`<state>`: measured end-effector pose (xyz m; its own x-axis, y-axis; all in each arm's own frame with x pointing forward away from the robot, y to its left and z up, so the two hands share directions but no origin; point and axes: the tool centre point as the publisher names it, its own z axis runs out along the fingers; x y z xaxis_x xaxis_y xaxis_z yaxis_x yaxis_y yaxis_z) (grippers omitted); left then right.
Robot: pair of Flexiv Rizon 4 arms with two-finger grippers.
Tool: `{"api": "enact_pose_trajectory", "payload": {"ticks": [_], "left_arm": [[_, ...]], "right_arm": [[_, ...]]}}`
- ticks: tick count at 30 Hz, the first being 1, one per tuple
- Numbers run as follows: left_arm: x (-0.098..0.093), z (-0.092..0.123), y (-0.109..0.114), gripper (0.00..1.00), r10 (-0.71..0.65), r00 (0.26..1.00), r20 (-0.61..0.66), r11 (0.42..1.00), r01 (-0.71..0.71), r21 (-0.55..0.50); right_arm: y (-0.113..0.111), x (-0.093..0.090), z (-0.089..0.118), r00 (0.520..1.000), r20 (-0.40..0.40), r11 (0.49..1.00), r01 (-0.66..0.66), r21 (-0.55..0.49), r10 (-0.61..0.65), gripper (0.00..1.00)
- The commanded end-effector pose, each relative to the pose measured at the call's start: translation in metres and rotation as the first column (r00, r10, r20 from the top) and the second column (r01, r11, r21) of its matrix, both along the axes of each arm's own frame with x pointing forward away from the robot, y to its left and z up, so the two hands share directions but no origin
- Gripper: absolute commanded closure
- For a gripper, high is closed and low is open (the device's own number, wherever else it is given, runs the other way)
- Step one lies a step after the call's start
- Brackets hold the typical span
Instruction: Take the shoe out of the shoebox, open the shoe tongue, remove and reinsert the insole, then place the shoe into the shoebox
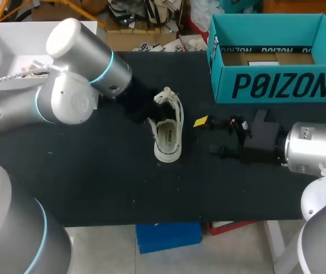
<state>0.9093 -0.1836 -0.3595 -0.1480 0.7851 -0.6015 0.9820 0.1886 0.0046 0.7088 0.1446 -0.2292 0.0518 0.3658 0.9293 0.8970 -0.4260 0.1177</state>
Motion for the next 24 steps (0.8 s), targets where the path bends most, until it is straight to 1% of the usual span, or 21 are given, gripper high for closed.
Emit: {"api": "enact_pose_trajectory", "payload": {"ticks": [1, 2, 7, 8, 9, 12, 15, 18, 19, 20, 21, 24], "left_arm": [[-0.011, 0.022, 0.012, 1.0, -0.009, 1.0, 0.02, 1.0, 0.009, -0.005], [-0.011, 0.03, 0.014, 1.0, -0.016, 0.999, 0.03, 1.0, 0.017, -0.002], [-0.012, 0.053, 0.025, 1.0, -0.042, 0.998, 0.042, 0.997, 0.04, 0.069], [-0.013, 0.057, 0.028, 0.91, -0.045, 0.998, 0.04, 0.996, 0.042, 0.079], [-0.014, 0.059, 0.031, 0.8, -0.047, 0.998, 0.042, 0.994, 0.043, 0.096], [-0.014, 0.066, 0.039, 0.8, -0.047, 0.998, 0.052, 0.992, 0.04, 0.12], [-0.013, 0.067, 0.046, 0.77, -0.046, 0.997, 0.054, 0.988, 0.038, 0.15], [-0.01, 0.064, 0.052, 0.76, -0.052, 0.997, 0.056, 0.983, 0.041, 0.18], [-0.009, 0.062, 0.054, 0.75, -0.054, 0.997, 0.063, 0.978, 0.04, 0.204], [-0.008, 0.06, 0.055, 0.69, -0.056, 0.996, 0.064, 0.976, 0.041, 0.213], [-0.009, 0.058, 0.055, 0.67, -0.061, 0.996, 0.061, 0.975, 0.046, 0.218], [-0.007, 0.051, 0.055, 0.64, -0.08, 0.995, 0.065, 0.969, 0.063, 0.24]], "right_arm": [[0.001, 0.0, 0.001, 1.0, -0.002, 1.0, 0.001, -0.003, -0.001, 0.0], [0.001, 0.0, 0.001, 1.0, -0.002, 1.0, 0.001, -0.003, -0.001, 0.0], [0.001, 0.0, 0.001, 1.0, -0.002, 1.0, 0.001, -0.003, -0.001, 0.0], [0.001, 0.0, 0.001, 1.0, -0.002, 1.0, 0.001, -0.003, -0.001, 0.0], [0.001, 0.0, 0.001, 1.0, -0.002, 1.0, 0.001, -0.003, -0.001, 0.0], [0.001, 0.0, 0.001, 1.0, -0.002, 1.0, 0.001, -0.003, -0.001, 0.0], [0.001, 0.0, 0.001, 1.0, -0.002, 1.0, 0.001, -0.003, -0.001, 0.0], [0.001, 0.0, 0.001, 1.0, -0.002, 1.0, 0.001, -0.003, -0.001, 0.0], [0.001, 0.0, 0.001, 1.0, -0.002, 1.0, 0.001, -0.003, -0.001, 0.0], [0.001, 0.0, 0.001, 1.0, -0.002, 1.0, 0.001, -0.003, -0.001, 0.0], [0.001, 0.0, 0.001, 1.0, -0.002, 1.0, 0.001, -0.003, -0.001, 0.0], [0.001, 0.0, 0.001, 1.0, -0.002, 1.0, 0.001, -0.003, -0.001, 0.0]]}}
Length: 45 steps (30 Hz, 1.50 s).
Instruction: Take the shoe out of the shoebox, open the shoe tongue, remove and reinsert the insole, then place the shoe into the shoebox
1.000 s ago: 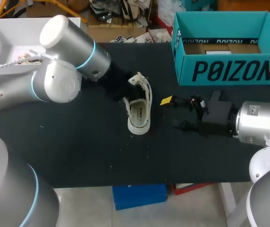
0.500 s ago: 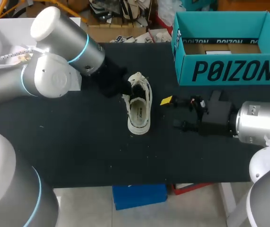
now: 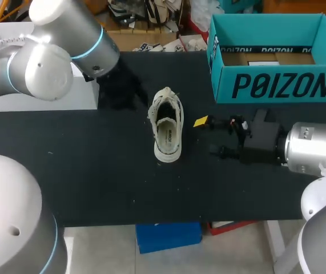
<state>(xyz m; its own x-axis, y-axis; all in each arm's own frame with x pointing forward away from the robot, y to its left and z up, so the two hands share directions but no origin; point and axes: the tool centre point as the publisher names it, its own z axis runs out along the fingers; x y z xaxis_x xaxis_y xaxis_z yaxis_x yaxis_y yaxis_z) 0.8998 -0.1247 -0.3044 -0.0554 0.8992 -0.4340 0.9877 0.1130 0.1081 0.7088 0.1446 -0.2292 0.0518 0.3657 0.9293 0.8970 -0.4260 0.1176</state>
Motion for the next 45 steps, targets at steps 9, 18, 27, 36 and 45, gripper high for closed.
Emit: {"api": "enact_pose_trajectory", "payload": {"ticks": [9, 18, 27, 36, 45], "left_arm": [[0.012, -0.025, -0.009, 0.6, -0.091, 0.995, 0.034, 0.994, 0.089, 0.067], [0.015, -0.045, -0.024, 0.6, -0.128, 0.992, 0.011, 0.989, 0.126, 0.077], [0.018, -0.064, -0.025, 0.59, -0.121, 0.992, -0.029, 0.983, 0.124, 0.137], [0.019, -0.087, -0.031, 0.62, -0.111, 0.991, -0.069, 0.981, 0.12, 0.153], [0.024, -0.104, -0.04, 0.64, -0.103, 0.99, -0.092, 0.979, 0.117, 0.164]], "right_arm": [[0.001, 0.0, 0.001, 1.0, -0.002, 1.0, 0.001, -0.003, -0.001, 0.0], [0.001, 0.0, 0.001, 1.0, -0.002, 1.0, 0.001, -0.003, -0.001, 0.0], [0.001, 0.0, 0.001, 1.0, -0.002, 1.0, 0.001, -0.003, -0.001, 0.0], [0.001, 0.0, 0.001, 1.0, -0.002, 1.0, 0.001, -0.003, -0.001, 0.0], [0.001, 0.0, 0.001, 1.0, -0.002, 1.0, 0.001, -0.003, -0.001, 0.0]]}}
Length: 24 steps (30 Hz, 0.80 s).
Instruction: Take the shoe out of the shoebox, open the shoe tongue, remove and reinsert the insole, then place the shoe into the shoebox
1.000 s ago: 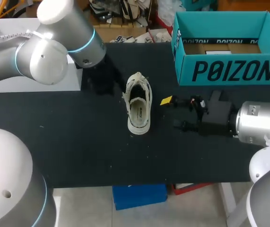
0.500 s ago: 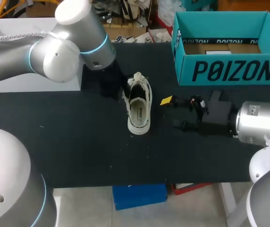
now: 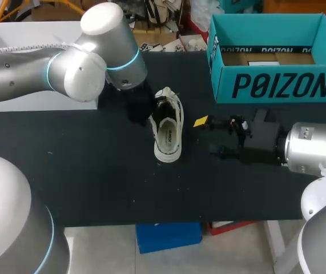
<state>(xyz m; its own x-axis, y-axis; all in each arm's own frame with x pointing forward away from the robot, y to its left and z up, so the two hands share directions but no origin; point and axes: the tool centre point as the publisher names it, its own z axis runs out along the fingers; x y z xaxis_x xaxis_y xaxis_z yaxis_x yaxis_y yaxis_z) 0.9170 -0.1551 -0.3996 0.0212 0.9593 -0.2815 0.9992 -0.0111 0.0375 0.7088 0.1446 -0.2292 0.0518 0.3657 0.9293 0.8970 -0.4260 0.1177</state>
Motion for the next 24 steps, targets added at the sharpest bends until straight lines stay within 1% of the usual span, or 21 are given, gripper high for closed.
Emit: {"api": "enact_pose_trajectory", "payload": {"ticks": [1, 5, 7, 9, 14, 18, 21, 24], "left_arm": [[0.007, -0.01, -0.01, 0.64, 0.003, 1.0, -0.004, 1.0, -0.003, 0.01], [0.01, -0.015, -0.012, 0.65, 0.007, 1.0, -0.006, 1.0, -0.007, 0.017], [0.011, -0.017, -0.013, 0.68, 0.009, 1.0, -0.01, 1.0, -0.009, 0.021], [0.011, -0.019, -0.014, 1.0, 0.009, 1.0, -0.015, 1.0, -0.009, 0.023], [0.014, -0.022, -0.015, 1.0, 0.009, 1.0, -0.023, 0.999, -0.008, 0.036], [0.013, -0.02, -0.017, 1.0, 0.003, 1.0, -0.019, 1.0, -0.003, 0.03], [0.013, -0.011, -0.017, 1.0, -0.002, 1.0, -0.02, 1.0, 0.002, 0.018], [0.012, 0.004, -0.017, 1.0, -0.013, 1.0, -0.014, 1.0, 0.013, 0.001]], "right_arm": [[0.001, 0.0, 0.001, 1.0, -0.002, 1.0, 0.001, -0.003, -0.001, 0.0], [0.001, 0.0, 0.001, 1.0, -0.002, 1.0, 0.001, -0.003, -0.001, 0.0], [0.001, 0.0, 0.001, 1.0, -0.002, 1.0, 0.001, -0.003, -0.001, 0.0], [0.001, 0.0, 0.001, 1.0, -0.002, 1.0, 0.001, -0.003, -0.001, 0.0], [0.001, 0.0, 0.001, 1.0, -0.002, 1.0, 0.001, -0.003, -0.001, 0.0], [0.001, 0.0, 0.001, 1.0, -0.002, 1.0, 0.001, -0.003, -0.001, 0.0], [0.001, 0.0, 0.001, 1.0, -0.002, 1.0, 0.001, -0.003, -0.001, 0.0], [0.001, 0.0, 0.001, 1.0, -0.002, 1.0, 0.001, -0.003, -0.001, 0.0]]}}
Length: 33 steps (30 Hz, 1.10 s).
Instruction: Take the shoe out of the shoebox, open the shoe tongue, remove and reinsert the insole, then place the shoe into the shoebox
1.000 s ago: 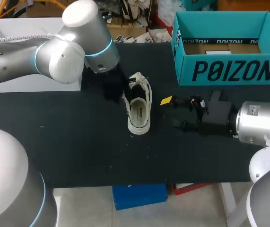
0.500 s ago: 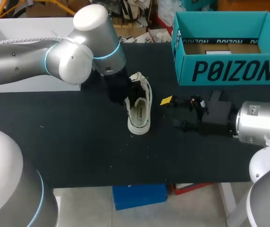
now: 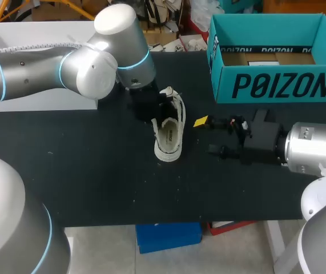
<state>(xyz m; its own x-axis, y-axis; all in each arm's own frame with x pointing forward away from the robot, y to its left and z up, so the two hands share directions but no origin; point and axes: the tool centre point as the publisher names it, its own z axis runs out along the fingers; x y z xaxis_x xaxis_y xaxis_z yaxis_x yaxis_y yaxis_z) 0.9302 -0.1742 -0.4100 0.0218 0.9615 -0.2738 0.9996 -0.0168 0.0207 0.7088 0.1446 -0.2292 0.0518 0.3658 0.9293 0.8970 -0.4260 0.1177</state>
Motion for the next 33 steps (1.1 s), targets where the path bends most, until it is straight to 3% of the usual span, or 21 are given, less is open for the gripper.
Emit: {"api": "enact_pose_trajectory", "payload": {"ticks": [1, 11, 19, 33], "left_arm": [[-0.002, 0.022, 0.002, 1.0, -0.01, 1.0, 0.003, 1.0, 0.01, -0.018], [-0.007, 0.099, 0.008, 1.0, 0.018, 0.998, 0.057, 0.997, -0.013, -0.08], [0.001, 0.159, 0.026, 1.0, 0.098, 0.989, 0.114, 0.989, -0.084, -0.121], [0.064, 0.186, 0.076, 1.0, 0.336, 0.938, 0.081, 0.921, -0.31, -0.238]], "right_arm": [[0.001, 0.0, 0.001, 1.0, -0.002, 1.0, 0.001, -0.003, -0.001, 0.0], [0.001, 0.0, 0.001, 1.0, -0.002, 1.0, 0.001, -0.003, -0.001, 0.0], [0.001, 0.0, 0.001, 1.0, -0.002, 1.0, 0.001, -0.003, -0.001, 0.0], [0.001, 0.0, 0.001, 1.0, -0.002, 1.0, 0.001, -0.003, -0.001, 0.0]]}}
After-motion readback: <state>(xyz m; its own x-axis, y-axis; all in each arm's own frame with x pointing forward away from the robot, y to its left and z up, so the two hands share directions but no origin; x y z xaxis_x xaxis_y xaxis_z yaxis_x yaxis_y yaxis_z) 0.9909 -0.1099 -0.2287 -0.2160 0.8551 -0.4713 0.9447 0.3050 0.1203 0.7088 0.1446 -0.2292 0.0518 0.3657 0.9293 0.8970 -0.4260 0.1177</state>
